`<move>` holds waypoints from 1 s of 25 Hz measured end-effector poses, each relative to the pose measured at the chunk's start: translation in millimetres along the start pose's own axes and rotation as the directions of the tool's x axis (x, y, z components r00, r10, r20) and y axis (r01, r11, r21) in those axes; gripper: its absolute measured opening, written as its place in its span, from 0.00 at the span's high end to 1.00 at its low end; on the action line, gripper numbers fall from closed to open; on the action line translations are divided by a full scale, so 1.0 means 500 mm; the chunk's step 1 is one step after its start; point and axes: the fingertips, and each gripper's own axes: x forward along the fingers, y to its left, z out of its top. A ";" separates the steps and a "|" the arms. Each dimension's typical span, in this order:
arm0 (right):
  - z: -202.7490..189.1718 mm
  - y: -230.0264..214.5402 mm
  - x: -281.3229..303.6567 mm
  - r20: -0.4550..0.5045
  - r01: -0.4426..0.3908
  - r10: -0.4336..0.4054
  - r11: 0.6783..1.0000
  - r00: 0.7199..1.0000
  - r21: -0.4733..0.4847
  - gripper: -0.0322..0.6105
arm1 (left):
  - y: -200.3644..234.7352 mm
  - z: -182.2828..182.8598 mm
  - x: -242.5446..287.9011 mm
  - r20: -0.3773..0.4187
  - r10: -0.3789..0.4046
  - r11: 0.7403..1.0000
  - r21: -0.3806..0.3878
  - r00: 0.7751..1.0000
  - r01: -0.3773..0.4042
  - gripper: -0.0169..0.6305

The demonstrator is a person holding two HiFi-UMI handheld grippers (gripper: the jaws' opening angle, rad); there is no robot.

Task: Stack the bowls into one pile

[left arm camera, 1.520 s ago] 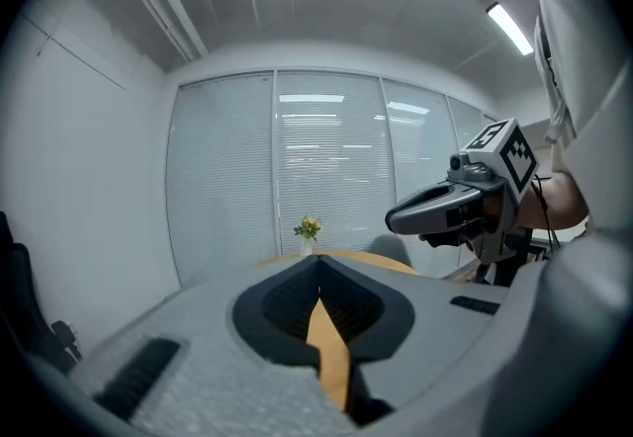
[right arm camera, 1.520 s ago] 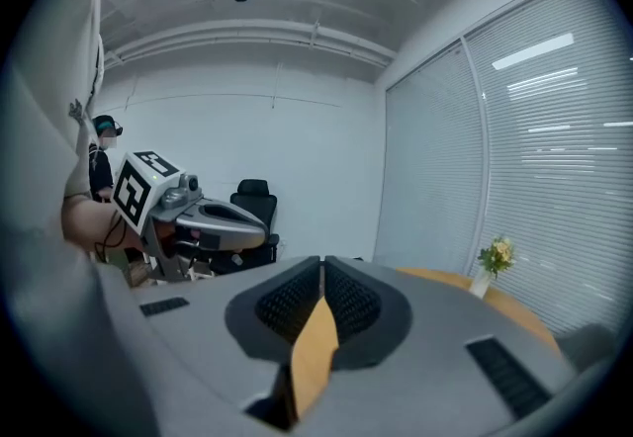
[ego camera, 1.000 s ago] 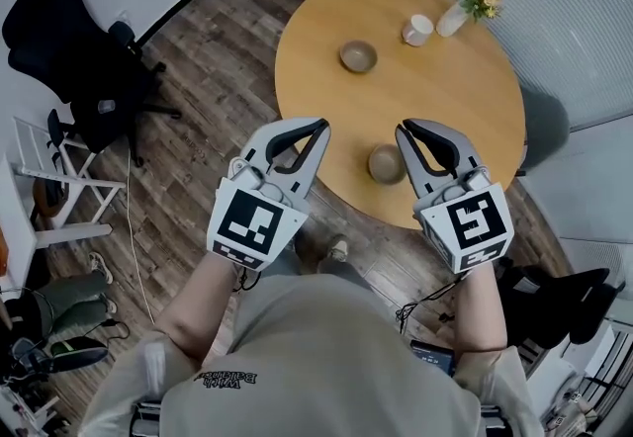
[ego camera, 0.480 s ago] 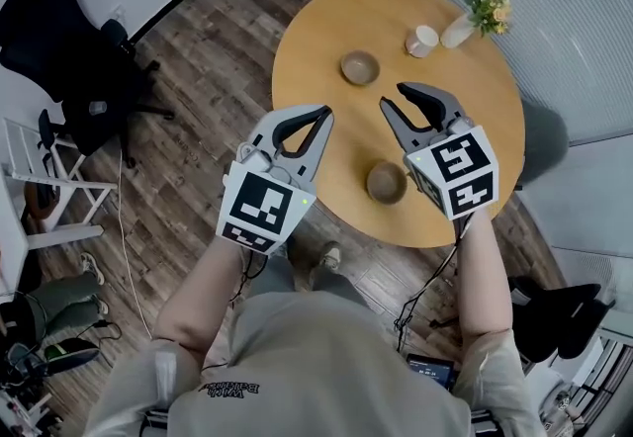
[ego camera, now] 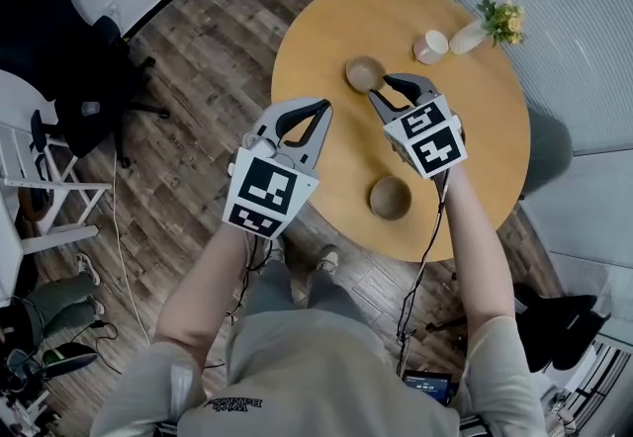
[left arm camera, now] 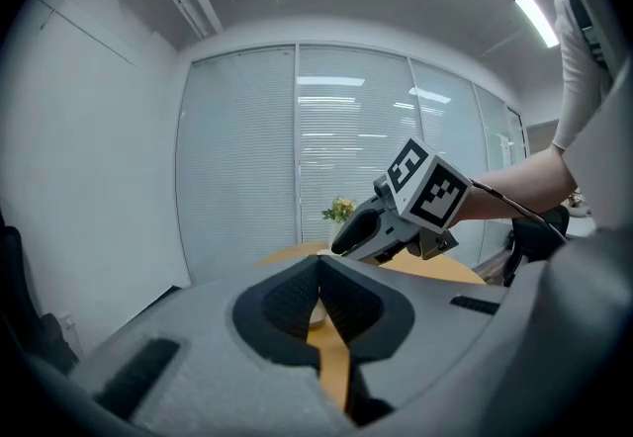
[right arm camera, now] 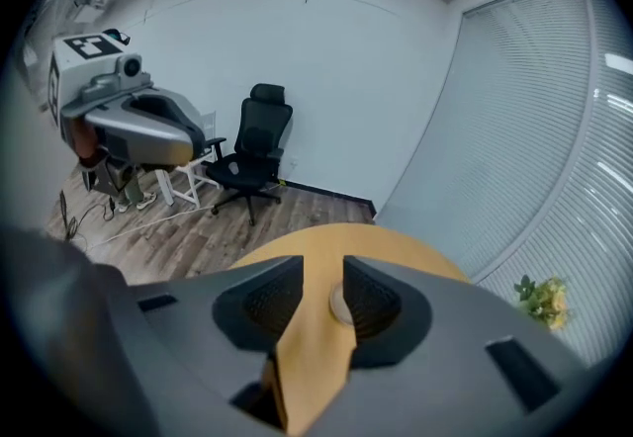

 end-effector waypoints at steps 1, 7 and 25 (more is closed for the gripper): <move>-0.009 -0.001 0.020 -0.017 -0.005 0.005 1.000 1.000 -0.008 0.76 | 0.006 -0.011 0.009 -0.005 0.000 1.000 -0.009 1.000 0.000 0.95; -0.066 -0.009 0.121 -0.101 -0.035 0.032 0.999 0.994 -0.035 0.76 | 0.019 -0.090 0.067 -0.049 -0.014 0.998 -0.058 0.999 0.011 0.95; -0.211 -0.018 0.336 -0.257 -0.057 0.014 0.986 0.966 -0.157 0.76 | 0.042 -0.269 0.164 -0.141 -0.050 0.991 -0.128 0.989 0.032 0.95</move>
